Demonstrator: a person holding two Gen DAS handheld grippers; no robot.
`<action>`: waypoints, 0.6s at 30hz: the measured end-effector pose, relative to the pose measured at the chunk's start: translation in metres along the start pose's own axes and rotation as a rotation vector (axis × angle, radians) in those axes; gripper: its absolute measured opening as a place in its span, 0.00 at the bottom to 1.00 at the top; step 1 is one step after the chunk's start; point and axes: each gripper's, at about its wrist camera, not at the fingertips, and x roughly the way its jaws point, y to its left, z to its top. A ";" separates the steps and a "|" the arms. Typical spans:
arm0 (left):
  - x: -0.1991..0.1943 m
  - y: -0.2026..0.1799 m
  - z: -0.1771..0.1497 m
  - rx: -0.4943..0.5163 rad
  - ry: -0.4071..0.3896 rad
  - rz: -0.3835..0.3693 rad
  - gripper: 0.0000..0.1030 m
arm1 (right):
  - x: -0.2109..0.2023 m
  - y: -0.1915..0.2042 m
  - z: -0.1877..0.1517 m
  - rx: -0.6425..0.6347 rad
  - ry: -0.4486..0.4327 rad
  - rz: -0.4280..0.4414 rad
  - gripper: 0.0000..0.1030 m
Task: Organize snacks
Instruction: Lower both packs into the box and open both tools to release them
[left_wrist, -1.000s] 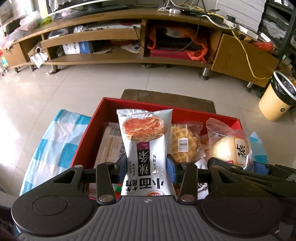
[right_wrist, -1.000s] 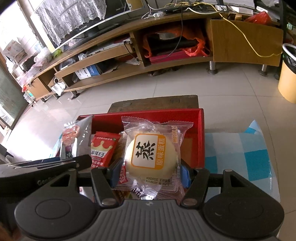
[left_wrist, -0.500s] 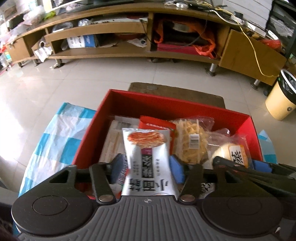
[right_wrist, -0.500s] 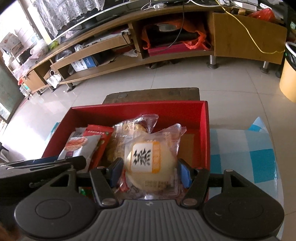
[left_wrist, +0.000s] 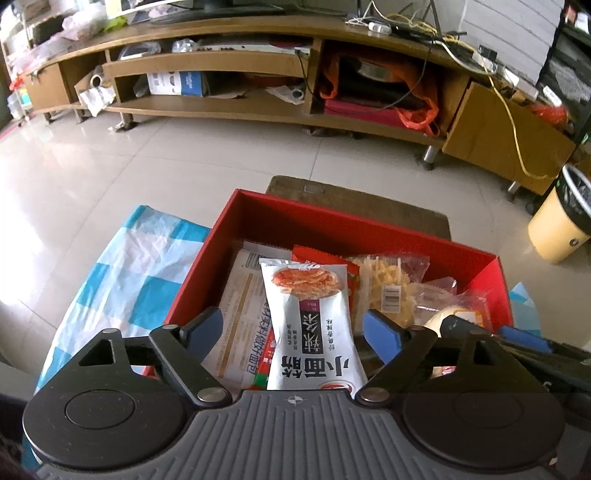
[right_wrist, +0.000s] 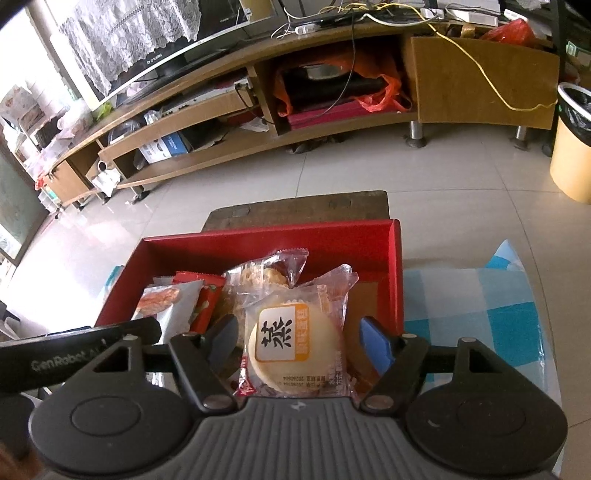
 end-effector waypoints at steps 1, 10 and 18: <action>-0.002 0.001 0.000 -0.006 0.000 -0.006 0.86 | -0.002 0.000 0.000 0.001 -0.002 0.001 0.68; -0.015 0.007 -0.006 -0.015 0.007 -0.013 0.87 | -0.019 0.008 -0.003 -0.024 -0.025 0.011 0.68; -0.027 0.013 -0.019 -0.021 0.017 -0.010 0.88 | -0.030 0.013 -0.013 -0.036 -0.017 0.021 0.69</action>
